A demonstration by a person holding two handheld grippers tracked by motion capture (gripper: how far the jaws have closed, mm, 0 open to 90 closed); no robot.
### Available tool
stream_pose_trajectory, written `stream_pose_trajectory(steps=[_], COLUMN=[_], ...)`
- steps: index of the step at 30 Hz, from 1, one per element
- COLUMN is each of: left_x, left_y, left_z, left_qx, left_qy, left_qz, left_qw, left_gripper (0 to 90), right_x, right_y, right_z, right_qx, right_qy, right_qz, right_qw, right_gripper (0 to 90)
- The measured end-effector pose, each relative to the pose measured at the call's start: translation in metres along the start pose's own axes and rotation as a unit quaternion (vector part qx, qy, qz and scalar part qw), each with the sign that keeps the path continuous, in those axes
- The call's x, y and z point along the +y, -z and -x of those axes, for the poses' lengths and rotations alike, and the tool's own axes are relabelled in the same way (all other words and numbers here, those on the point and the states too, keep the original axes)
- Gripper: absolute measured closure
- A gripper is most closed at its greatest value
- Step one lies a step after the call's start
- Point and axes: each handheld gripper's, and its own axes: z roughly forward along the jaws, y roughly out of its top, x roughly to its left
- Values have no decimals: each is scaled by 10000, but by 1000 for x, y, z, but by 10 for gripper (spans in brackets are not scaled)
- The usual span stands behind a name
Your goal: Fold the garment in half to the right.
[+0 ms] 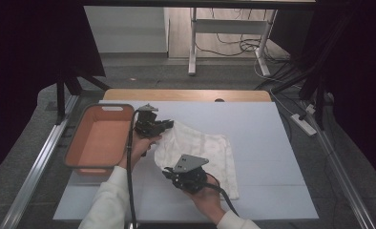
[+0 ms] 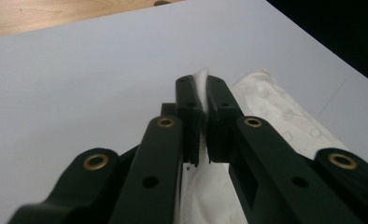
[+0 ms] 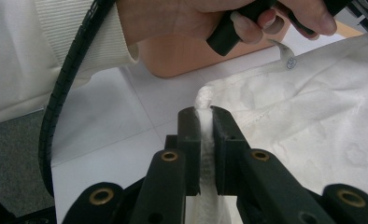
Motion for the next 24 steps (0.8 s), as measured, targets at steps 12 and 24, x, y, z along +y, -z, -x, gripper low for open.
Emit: stream_pose_trajectory(steps=[12, 24], left_x=[9, 15], left_y=[-7, 15], left_z=[-5, -7], left_qx=[-131, -176], left_qy=[2, 93], left_qz=[31, 345], left_qw=[9999, 9992], left_gripper=[846, 846], right_x=[4, 32], right_y=[-7, -4], right_z=[5, -1], right_qx=[-62, -48], right_qy=[-145, 60], right_qz=[53, 291], right_qw=[9999, 9995], right_gripper=[829, 830])
